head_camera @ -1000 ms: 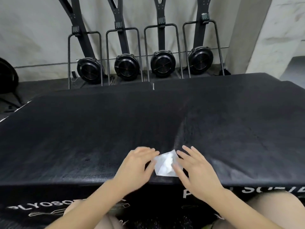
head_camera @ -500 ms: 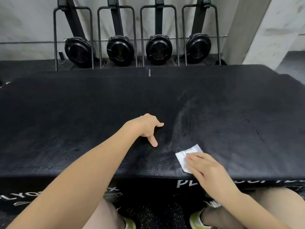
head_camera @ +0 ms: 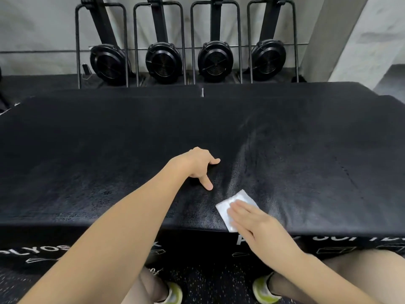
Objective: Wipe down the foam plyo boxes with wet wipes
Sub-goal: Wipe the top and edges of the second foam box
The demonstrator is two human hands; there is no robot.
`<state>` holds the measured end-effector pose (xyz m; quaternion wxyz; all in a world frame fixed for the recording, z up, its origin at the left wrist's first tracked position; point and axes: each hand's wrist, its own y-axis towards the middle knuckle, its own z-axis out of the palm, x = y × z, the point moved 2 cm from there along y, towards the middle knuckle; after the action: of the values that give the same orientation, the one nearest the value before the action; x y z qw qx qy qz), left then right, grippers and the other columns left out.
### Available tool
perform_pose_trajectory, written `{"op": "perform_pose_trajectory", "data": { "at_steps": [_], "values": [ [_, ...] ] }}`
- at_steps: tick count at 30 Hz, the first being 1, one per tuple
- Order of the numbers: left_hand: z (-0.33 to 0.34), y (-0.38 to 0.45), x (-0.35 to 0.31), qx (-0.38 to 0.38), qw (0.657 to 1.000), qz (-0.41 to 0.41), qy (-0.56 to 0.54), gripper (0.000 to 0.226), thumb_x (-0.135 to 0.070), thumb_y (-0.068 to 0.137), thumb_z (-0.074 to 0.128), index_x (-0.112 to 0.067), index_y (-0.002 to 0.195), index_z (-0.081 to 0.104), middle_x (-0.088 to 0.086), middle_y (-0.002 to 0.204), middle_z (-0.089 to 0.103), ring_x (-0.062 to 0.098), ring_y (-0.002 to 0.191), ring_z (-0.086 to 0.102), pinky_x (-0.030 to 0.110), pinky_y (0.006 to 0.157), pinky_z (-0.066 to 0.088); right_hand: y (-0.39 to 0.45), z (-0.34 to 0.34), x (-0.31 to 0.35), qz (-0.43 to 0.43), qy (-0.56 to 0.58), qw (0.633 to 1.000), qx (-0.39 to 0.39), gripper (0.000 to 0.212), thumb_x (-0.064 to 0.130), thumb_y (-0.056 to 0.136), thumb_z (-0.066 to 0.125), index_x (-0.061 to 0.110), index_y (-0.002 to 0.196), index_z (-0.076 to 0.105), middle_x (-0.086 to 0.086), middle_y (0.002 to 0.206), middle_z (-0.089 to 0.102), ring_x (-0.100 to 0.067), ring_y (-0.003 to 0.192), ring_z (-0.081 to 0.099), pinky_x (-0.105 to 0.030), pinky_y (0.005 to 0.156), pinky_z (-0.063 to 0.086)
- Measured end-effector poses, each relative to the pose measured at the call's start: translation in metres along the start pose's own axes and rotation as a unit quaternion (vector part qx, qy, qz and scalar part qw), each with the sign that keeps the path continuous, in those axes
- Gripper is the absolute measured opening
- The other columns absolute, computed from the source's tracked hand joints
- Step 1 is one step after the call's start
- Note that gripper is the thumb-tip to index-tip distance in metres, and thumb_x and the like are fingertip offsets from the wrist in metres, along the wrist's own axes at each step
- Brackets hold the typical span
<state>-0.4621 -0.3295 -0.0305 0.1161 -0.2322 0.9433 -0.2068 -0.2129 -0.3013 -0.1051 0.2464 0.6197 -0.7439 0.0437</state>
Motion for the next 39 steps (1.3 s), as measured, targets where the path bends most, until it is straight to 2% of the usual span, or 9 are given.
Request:
{"op": "perform_pose_trajectory", "data": {
  "at_steps": [4, 7, 11, 14, 17, 26, 30, 34, 39],
  "values": [
    [-0.004, 0.003, -0.003, 0.006, 1.000, -0.003, 0.012, 0.111, -0.048, 0.065, 0.092, -0.036, 0.157, 0.031, 0.006, 0.143, 0.052, 0.028, 0.132, 0.048, 0.043, 0.104, 0.048, -0.001, -0.011, -0.004, -0.053, -0.039, 0.997, -0.036, 0.039, 0.031, 0.106, 0.036, 0.016, 0.119, 0.070, 0.004, 0.129, 0.065, -0.006, 0.128, 0.051, -0.009, 0.111, 0.028],
    [-0.004, 0.003, -0.003, 0.003, 1.000, -0.004, 0.005, 0.110, -0.047, 0.065, 0.092, -0.035, 0.157, 0.031, 0.007, 0.141, 0.055, 0.028, 0.130, 0.050, 0.041, 0.103, 0.048, 0.018, -0.010, -0.020, -0.036, -0.074, 0.995, -0.058, 0.037, 0.029, 0.102, 0.044, 0.020, 0.130, 0.066, 0.007, 0.139, 0.059, -0.001, 0.135, 0.043, -0.019, 0.114, 0.029],
    [-0.001, 0.001, -0.001, -0.003, 1.000, 0.002, -0.002, 0.110, -0.048, 0.066, 0.091, -0.035, 0.157, 0.030, 0.006, 0.150, 0.047, 0.029, 0.137, 0.044, 0.041, 0.107, 0.045, -0.007, -0.003, -0.013, -0.059, -0.025, 0.997, -0.045, 0.038, 0.035, 0.102, 0.047, 0.016, 0.127, 0.069, 0.007, 0.137, 0.061, -0.002, 0.136, 0.045, -0.016, 0.114, 0.030],
    [-0.001, 0.000, -0.001, -0.004, 1.000, 0.008, -0.007, 0.109, -0.046, 0.066, 0.091, -0.034, 0.157, 0.032, 0.006, 0.147, 0.051, 0.028, 0.134, 0.047, 0.039, 0.104, 0.046, -0.042, -0.007, -0.028, -0.124, -0.066, 0.990, -0.018, 0.033, 0.020, 0.101, 0.048, 0.015, 0.128, 0.068, 0.007, 0.140, 0.058, -0.010, 0.135, 0.049, -0.025, 0.112, 0.039],
    [-0.002, 0.000, -0.002, -0.001, 1.000, 0.004, -0.010, 0.109, -0.046, 0.066, 0.091, -0.034, 0.157, 0.032, 0.007, 0.143, 0.054, 0.028, 0.132, 0.050, 0.041, 0.105, 0.047, -0.055, -0.007, -0.043, -0.116, -0.067, 0.990, -0.048, 0.036, 0.011, 0.098, 0.049, 0.016, 0.130, 0.065, 0.006, 0.141, 0.058, -0.011, 0.134, 0.051, -0.026, 0.112, 0.040],
    [-0.004, -0.003, -0.004, 0.002, 1.000, -0.008, -0.007, 0.111, -0.047, 0.065, 0.092, -0.035, 0.157, 0.031, 0.007, 0.142, 0.054, 0.029, 0.132, 0.048, 0.042, 0.106, 0.046, 0.014, 0.051, 0.030, -0.175, -0.046, 0.976, -0.118, 0.028, 0.020, 0.105, 0.051, 0.013, 0.122, 0.071, 0.003, 0.134, 0.064, -0.012, 0.131, 0.054, -0.028, 0.108, 0.045],
    [-0.002, -0.003, -0.004, 0.003, 1.000, -0.009, -0.010, 0.111, -0.046, 0.066, 0.091, -0.036, 0.157, 0.029, 0.008, 0.141, 0.053, 0.030, 0.133, 0.046, 0.044, 0.106, 0.046, 0.021, 0.055, 0.035, -0.175, -0.052, 0.976, -0.117, 0.024, 0.021, 0.100, 0.060, 0.016, 0.121, 0.071, 0.006, 0.133, 0.064, -0.009, 0.132, 0.052, -0.028, 0.101, 0.050],
    [-0.001, -0.003, -0.003, 0.007, 1.000, -0.003, -0.001, 0.112, -0.048, 0.068, 0.090, -0.036, 0.158, 0.026, 0.008, 0.151, 0.045, 0.032, 0.138, 0.039, 0.046, 0.109, 0.043, -0.007, 0.029, 0.003, -0.159, -0.076, 0.978, -0.114, 0.031, 0.019, 0.104, 0.046, 0.018, 0.122, 0.071, 0.009, 0.137, 0.061, -0.007, 0.133, 0.051, -0.028, 0.104, 0.048],
    [-0.003, -0.003, -0.007, 0.019, 1.000, 0.004, 0.022, 0.109, -0.047, 0.072, 0.088, -0.034, 0.159, 0.023, 0.009, 0.150, 0.043, 0.033, 0.137, 0.036, 0.045, 0.107, 0.044, -0.038, 0.001, -0.035, -0.130, -0.113, 0.982, -0.079, 0.035, 0.012, 0.097, 0.051, 0.017, 0.126, 0.069, 0.008, 0.141, 0.057, -0.008, 0.135, 0.049, -0.027, 0.108, 0.043]
  ]
}}
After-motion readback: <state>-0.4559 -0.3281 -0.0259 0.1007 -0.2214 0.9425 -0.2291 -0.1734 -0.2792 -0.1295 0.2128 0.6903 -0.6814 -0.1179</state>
